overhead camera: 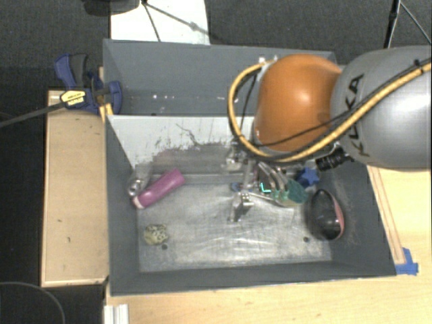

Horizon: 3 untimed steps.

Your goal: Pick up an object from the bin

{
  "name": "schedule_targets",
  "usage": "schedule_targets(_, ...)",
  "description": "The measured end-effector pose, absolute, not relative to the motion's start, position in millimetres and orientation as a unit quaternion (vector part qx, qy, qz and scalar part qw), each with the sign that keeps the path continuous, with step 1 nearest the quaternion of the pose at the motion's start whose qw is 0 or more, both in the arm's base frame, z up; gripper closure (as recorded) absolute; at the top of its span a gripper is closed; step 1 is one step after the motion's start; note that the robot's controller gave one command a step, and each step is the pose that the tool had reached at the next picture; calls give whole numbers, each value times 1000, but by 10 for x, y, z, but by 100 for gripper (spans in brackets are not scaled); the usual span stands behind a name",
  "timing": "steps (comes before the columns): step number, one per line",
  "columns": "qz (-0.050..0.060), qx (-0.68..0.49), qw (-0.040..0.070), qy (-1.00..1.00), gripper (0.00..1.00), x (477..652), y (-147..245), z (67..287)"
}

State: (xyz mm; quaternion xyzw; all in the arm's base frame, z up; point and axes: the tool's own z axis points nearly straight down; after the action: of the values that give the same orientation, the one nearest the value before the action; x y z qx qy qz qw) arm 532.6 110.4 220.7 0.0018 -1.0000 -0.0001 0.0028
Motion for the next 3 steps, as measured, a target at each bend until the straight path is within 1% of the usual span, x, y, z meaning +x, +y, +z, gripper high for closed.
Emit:
schedule_targets(1,-1,95,-5,-995,0,5890,560,730)
schedule_targets(2,1,60,-4,-998,0,5921,-31,1024)
schedule_targets(3,1,-36,-3,-999,0,5911,-753,1008)
